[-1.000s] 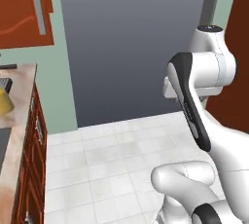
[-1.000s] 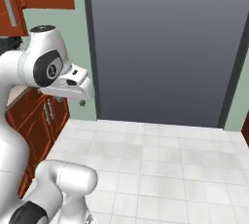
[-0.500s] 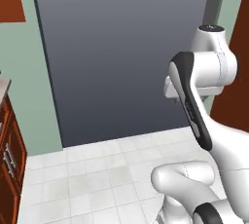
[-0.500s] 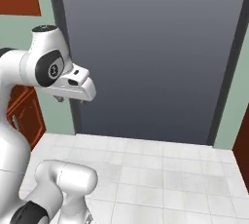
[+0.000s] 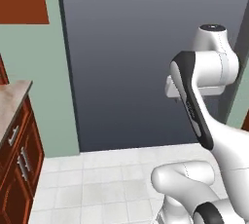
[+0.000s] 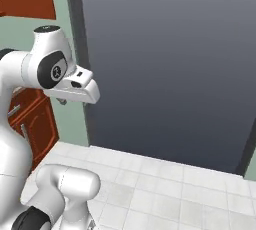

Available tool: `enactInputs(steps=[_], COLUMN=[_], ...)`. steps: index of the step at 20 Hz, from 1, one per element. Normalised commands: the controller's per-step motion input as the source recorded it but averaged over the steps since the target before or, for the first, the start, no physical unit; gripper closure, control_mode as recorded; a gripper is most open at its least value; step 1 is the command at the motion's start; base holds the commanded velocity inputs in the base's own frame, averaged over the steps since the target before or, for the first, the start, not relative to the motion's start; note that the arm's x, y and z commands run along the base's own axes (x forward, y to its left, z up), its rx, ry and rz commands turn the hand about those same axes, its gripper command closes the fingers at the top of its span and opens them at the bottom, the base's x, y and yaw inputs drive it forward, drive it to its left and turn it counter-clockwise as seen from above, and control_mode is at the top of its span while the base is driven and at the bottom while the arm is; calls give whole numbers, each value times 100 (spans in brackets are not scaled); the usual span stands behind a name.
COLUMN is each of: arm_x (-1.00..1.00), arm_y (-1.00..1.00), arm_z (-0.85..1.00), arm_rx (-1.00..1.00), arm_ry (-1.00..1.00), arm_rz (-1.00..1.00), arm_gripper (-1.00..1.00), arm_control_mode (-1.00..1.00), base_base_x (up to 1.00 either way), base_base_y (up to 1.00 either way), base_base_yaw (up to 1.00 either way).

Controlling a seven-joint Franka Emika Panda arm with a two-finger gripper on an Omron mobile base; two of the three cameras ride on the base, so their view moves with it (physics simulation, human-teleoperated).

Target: There is a tray on the dining counter. Grab the cup, mug, and pitcher and place them on the tray. The pitcher may be placed next to the tray if it cannot fit the tray.

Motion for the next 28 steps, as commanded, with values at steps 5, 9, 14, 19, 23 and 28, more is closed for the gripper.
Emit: enactInputs(steps=[5,9,14,19,23,28], arm_x=[0,0,0,0,0,0], arm_y=[0,0,0,0,0,0], arm_z=[0,0,0,0,0,0], arm_rx=[0,0,0,0,0,0], arm_ry=[0,0,0,0,0,0], arm_rz=[0,0,0,0,0,0], arm_gripper=[-100,-100,-100,-100,-100,-100], arm_control_mode=[100,100,100,100,100,100], base_base_x=[54,46,39,34,31,26], base_base_y=[-10,-23,-24,-19,-16,-6], base_base_yaw=[41,44,44,43,46,49])
